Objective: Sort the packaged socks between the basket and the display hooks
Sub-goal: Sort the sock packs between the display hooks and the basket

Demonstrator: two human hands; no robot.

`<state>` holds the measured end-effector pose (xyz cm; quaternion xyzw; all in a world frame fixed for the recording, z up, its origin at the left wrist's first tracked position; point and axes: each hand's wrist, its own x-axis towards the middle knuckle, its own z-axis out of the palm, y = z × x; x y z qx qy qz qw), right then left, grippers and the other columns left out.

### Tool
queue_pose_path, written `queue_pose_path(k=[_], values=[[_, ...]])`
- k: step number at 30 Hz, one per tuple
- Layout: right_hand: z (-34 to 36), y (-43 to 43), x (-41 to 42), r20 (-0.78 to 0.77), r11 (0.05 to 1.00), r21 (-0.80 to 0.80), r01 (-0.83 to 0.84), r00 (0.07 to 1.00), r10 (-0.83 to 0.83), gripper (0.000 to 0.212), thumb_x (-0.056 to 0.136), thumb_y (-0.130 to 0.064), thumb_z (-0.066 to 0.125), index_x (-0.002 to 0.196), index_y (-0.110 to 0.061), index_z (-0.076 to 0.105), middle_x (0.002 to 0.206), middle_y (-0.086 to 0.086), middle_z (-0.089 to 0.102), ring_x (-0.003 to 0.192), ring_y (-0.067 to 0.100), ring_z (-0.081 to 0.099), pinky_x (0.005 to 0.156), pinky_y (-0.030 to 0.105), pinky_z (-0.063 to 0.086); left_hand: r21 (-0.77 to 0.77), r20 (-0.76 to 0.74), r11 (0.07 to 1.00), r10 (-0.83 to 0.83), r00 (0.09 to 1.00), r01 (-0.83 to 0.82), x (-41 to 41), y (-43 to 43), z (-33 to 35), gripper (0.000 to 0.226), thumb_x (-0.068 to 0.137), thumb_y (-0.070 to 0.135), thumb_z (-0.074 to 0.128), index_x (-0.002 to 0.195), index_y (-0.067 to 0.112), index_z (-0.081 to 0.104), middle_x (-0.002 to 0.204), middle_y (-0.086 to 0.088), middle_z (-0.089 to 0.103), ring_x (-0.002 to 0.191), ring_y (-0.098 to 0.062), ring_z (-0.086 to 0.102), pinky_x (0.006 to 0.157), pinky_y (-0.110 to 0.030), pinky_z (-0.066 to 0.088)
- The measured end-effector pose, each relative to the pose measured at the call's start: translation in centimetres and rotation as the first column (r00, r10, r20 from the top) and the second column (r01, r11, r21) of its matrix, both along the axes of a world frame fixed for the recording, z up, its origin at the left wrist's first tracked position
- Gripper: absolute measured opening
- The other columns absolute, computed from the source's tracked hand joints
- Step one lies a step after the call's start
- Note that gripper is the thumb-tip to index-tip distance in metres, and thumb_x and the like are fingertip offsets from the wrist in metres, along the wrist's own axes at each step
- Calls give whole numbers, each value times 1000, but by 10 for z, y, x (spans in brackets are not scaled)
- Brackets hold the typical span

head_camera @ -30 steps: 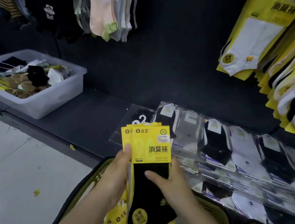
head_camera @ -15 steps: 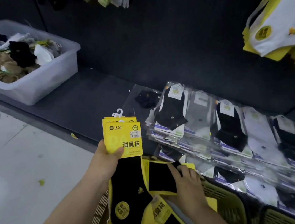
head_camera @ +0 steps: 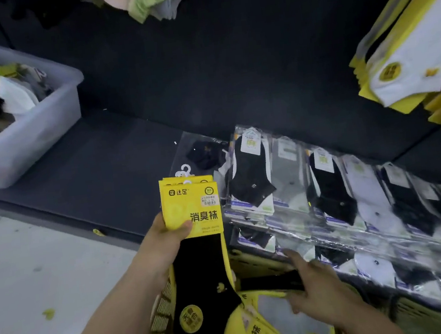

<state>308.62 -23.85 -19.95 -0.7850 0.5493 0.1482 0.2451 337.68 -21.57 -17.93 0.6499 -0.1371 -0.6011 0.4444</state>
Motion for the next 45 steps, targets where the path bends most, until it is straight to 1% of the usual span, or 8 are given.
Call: queue_pose_path(k=[8,13,17,22,29,32,38,45], values=[[36,16,-31,312,984,134,119,937,-156,36,101,-27,40,136,-27,46,149,-24,7,125,-14,22,103,5,20,-92,88,992,93,992,-85,-8,6,13,31,94,11,58,122,21,52,109,-8,69,96,-28,66,81,-42,53],[56,33,4,434,972,15,233,874,-217,48,103,-26,32,147,-32,16,147,-17,31,113,-17,36,92,-5,24,-152,97,967,218,971,-202,-54,16,12,19,99,20,50,116,29,45,118,-6,64,103,-28,61,98,-51,46],[50,49,37,279,993,-118,22,960,12,67,100,-19,31,146,-38,-13,155,-13,-19,145,6,3,115,24,10,-148,-81,952,260,962,-269,-93,15,19,13,101,34,42,113,31,48,117,-1,64,104,-24,61,85,-47,49],[50,63,37,202,846,-531,-51,962,185,49,59,-31,67,108,-30,73,114,-9,69,94,10,70,76,26,53,-198,-60,933,295,953,-301,-110,5,26,35,100,48,35,127,28,44,126,-2,58,119,-27,52,102,-50,38],[70,48,12,228,877,-476,-64,955,193,37,64,-50,46,92,-49,71,106,-29,64,88,-5,64,84,20,34,-351,52,929,141,989,-114,-130,3,35,35,84,20,72,114,26,56,107,2,72,99,-16,68,87,-35,52],[78,17,-9,543,909,-368,195,839,40,22,89,-40,58,111,-41,54,121,-29,38,119,-1,41,94,16,25,-389,53,918,105,993,-77,-140,0,43,33,85,21,71,115,27,58,107,2,73,102,-21,68,96,-46,50],[160,-51,-16,930,891,59,451,299,-213,46,81,-36,70,119,-29,45,104,-12,60,90,-1,60,70,12,49,-543,68,831,-103,992,123,-160,-14,82,52,69,39,75,118,36,57,109,6,73,100,-16,70,83,-32,55],[248,-92,-33,962,881,-12,473,246,-119,20,77,-20,77,90,-27,65,101,2,70,80,15,70,69,37,59,-662,63,733,-158,985,160,-172,-50,143,57,67,40,71,121,26,57,110,2,73,101,-16,69,86,-33,54]])
